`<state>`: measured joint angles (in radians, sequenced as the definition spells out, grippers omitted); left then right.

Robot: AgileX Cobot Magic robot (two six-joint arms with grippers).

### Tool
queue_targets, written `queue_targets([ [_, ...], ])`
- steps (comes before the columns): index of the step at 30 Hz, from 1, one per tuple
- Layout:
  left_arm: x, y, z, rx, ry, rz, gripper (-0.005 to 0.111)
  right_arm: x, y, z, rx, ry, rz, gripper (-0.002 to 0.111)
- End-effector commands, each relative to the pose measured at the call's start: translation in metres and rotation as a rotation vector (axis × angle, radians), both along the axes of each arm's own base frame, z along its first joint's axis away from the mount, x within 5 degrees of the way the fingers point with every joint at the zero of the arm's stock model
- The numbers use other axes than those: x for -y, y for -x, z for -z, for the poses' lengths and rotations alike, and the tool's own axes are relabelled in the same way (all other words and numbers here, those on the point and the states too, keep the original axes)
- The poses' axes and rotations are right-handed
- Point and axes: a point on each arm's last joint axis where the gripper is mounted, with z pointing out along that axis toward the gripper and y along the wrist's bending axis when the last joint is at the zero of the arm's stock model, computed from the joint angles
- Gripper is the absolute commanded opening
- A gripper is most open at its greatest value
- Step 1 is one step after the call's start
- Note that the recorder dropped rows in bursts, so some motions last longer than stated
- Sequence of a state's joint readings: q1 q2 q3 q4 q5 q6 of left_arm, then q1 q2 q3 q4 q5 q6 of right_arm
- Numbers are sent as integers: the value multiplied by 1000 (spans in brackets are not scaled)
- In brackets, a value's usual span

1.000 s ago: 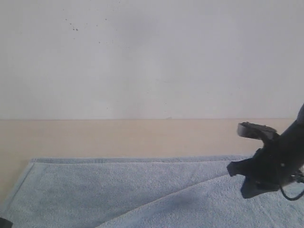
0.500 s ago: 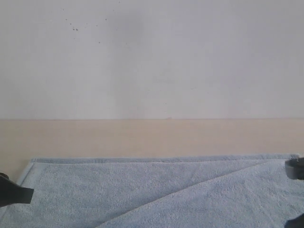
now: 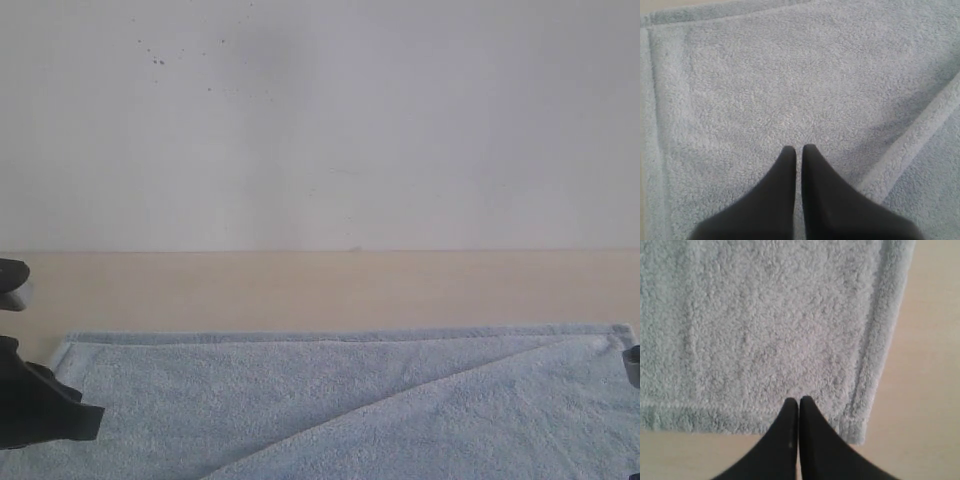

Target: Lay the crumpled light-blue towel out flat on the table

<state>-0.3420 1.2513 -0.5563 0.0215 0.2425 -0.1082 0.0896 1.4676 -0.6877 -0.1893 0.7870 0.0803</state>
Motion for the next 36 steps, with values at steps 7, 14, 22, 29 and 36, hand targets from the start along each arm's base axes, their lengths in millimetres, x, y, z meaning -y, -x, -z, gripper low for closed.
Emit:
queue_targets([
  [7,5,1,-2,23,21,17,4,-5,-8,29,-86,-34,-26,0],
  [14,5,1,-2,26,30,12,4,-8,-12,42,-114,-69,-26,0],
  [22,5,1,-3,29,32,11,4,-8,-11,51,-158,-62,-29,0],
  [29,5,1,-3,29,32,11,4,-4,-7,51,-212,-18,-53,0],
  [36,5,1,-3,29,32,11,4,-3,-5,51,-234,-9,-50,0],
])
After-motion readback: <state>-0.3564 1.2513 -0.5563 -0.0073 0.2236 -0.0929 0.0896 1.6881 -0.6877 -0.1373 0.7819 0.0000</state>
